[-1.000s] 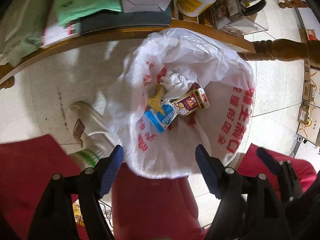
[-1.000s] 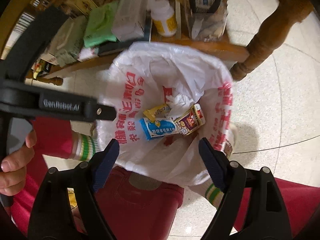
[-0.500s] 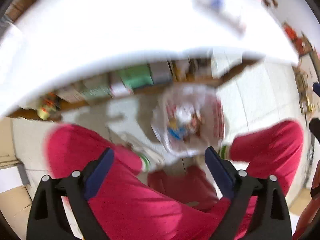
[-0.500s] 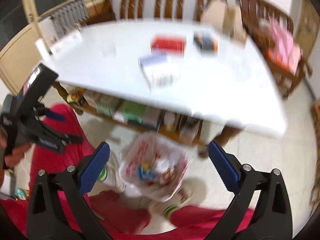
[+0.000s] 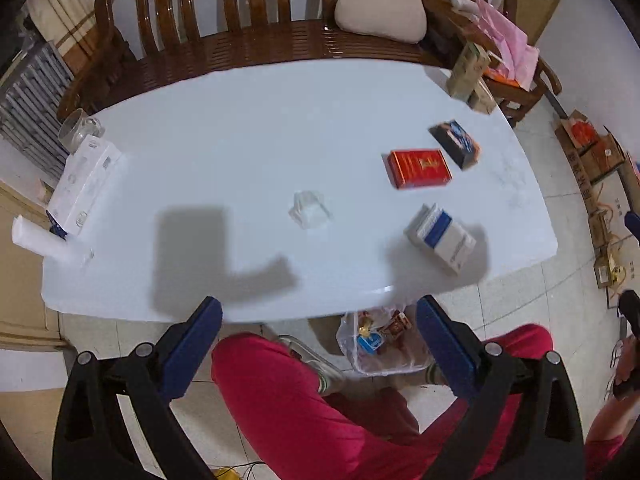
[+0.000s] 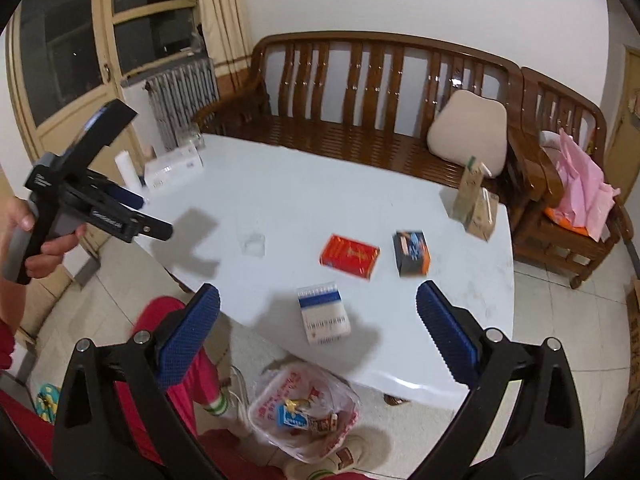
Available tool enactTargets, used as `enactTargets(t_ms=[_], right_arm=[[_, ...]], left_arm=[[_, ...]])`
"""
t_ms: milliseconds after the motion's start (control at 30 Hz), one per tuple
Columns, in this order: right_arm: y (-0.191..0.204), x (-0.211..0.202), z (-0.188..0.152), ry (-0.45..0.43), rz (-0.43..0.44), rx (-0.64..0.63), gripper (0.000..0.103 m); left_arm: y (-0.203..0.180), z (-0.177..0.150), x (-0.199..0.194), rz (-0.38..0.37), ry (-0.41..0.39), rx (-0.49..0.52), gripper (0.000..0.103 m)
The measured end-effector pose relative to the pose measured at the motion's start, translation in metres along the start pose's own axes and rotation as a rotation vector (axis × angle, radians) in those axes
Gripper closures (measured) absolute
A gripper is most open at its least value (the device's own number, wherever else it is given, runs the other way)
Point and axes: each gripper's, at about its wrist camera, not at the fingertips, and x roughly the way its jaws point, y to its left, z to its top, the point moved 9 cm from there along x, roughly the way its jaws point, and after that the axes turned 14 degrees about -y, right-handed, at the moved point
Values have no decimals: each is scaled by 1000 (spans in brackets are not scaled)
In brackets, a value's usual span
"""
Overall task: Collect trash
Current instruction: 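Raise both tools back up to the table, then grasp the clear plastic container with the left tool while the right tool grasps the white-and-blue medicine box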
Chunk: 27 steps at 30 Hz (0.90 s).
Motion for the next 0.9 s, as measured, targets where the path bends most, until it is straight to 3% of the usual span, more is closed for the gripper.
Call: enactTargets(t_ms=[333, 900], right_arm=[[-9, 25, 27, 16, 14, -37, 7], [-3, 100, -27, 210, 97, -81, 7]], left_arm=[[-12, 28, 41, -6, 77, 25, 8], [-13, 22, 143, 18, 230, 17, 8]])
